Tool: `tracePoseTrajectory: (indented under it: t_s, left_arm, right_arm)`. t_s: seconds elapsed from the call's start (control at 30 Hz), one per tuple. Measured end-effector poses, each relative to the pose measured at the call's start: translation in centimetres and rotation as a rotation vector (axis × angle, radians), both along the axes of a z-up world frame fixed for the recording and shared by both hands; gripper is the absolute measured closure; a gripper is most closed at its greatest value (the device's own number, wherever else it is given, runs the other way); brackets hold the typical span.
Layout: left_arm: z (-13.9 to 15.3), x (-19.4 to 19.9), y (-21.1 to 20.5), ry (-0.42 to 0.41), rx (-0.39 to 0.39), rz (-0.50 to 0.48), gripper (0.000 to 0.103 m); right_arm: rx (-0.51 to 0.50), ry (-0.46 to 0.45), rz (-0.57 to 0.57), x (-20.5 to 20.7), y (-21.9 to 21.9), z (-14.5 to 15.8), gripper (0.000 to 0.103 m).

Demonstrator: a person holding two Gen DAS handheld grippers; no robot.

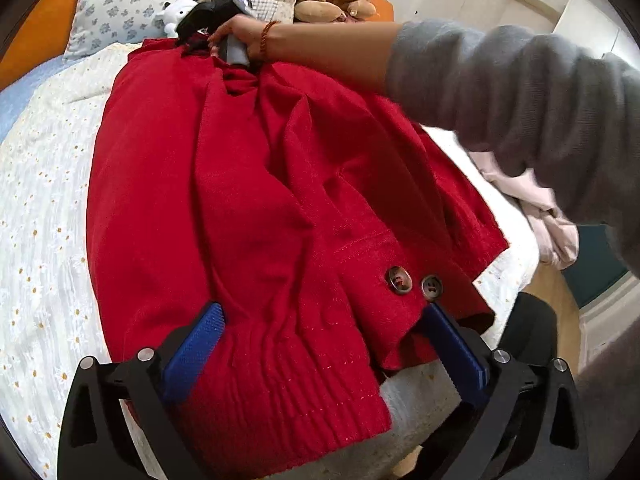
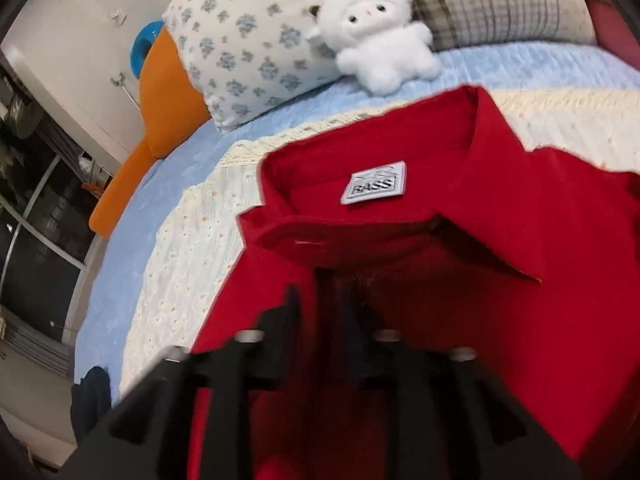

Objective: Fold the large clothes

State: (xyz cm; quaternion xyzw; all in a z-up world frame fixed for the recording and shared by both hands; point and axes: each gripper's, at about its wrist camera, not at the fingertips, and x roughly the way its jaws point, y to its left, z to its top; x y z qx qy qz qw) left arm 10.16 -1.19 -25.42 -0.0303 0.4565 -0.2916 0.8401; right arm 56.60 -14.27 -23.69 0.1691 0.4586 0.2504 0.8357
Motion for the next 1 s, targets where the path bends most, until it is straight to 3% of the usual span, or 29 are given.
tracePoseTrajectory:
  t_s: [0.03, 0.2, 0.3, 0.33, 0.43, 0.5, 0.57, 0.7, 0.83, 1.0]
  left_arm:
    - [0.1, -0.1, -0.1, -0.003, 0.012, 0.001, 0.003]
    - [1.4, 0.0, -0.4, 0.022, 0.043, -0.006, 0.003]
    - [3.8, 0.7, 0.2, 0.061, -0.004, -0.018, 0.003]
    - [4.9, 0.9, 0.5, 0.059, -0.018, -0.020, 0.003]
    - [9.7, 2.5, 1.0, 0.035, -0.080, -0.039, 0.003]
    - [12.0, 4.1, 0.7, 0.014, -0.083, -0.030, 0.003]
    - [14.1, 6.7, -0.8, -0.010, -0.021, 0.000, 0.003]
    - [16.0, 13.1, -5.8, 0.009, 0.055, 0.042, 0.003]
    - [15.8, 19.7, -12.1, 0.020, 0.125, 0.093, 0.003]
    - [13.8, 26.8, -18.7, 0.097, 0.196, 0.114, 0.003]
  right_arm:
    - [-0.002, -0.019, 0.008, -0.7, -0.2, 1.2, 0.052]
    - [-0.060, -0.164, 0.100, -10.0, -4.8, 9.6, 0.044]
    - [-0.090, -0.198, 0.115, -17.5, -9.9, 13.3, 0.038]
    - [-0.089, -0.211, 0.105, -20.8, -12.4, 14.4, 0.031]
    - [-0.097, -0.261, 0.066, -29.8, -18.5, 15.6, 0.022]
    - [-0.111, -0.262, 0.022, -36.0, -22.5, 15.1, 0.021]
    - [-0.113, -0.229, -0.018, -41.0, -25.4, 13.3, 0.021]
    - [-0.125, -0.158, -0.087, -47.4, -28.3, 8.9, 0.021]
    - [-0.080, -0.114, -0.125, -50.6, -29.4, 5.1, 0.021]
    - [-0.041, -0.034, -0.085, -50.9, -28.0, 1.4, 0.023]
